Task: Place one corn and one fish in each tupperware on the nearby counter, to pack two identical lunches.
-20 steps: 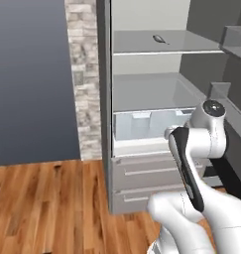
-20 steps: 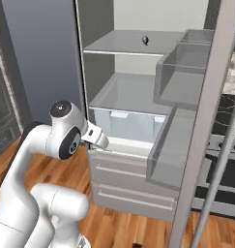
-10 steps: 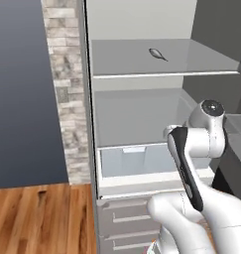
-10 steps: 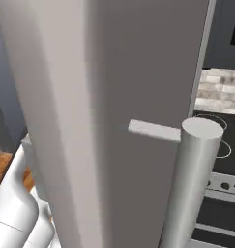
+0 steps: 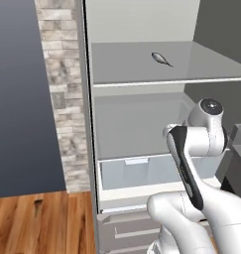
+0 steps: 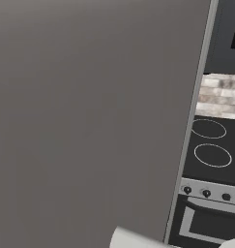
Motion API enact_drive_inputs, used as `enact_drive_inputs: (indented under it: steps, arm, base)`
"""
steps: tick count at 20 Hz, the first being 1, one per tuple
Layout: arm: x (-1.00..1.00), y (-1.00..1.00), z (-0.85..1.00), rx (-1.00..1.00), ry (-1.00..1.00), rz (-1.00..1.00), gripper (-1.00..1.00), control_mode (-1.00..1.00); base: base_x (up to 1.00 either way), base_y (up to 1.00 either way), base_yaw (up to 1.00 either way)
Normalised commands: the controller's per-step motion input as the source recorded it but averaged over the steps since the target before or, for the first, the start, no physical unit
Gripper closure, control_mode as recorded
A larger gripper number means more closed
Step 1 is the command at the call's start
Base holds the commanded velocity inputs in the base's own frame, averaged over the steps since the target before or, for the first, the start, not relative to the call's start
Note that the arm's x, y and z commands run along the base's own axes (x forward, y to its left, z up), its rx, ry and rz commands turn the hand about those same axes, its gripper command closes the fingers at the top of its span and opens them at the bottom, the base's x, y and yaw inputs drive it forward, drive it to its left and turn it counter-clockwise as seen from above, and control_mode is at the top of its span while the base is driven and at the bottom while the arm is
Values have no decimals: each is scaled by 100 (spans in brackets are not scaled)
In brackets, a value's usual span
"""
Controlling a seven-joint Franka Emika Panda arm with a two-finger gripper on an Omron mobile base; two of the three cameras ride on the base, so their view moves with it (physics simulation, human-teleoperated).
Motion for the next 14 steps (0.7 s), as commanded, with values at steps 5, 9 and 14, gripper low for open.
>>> enact_drive_inputs:
  steps: [5,9,14]
  arm:
    - [2,0,72,-4,-20,3,-100,-100]
    - [0,0,100,0,-22,8,-100,-100]
    - [-51,0,100,-2,-17,12,-100,-100]
  base:
    - [12,0,0]
    - [0,0,0]
    - [0,0,0]
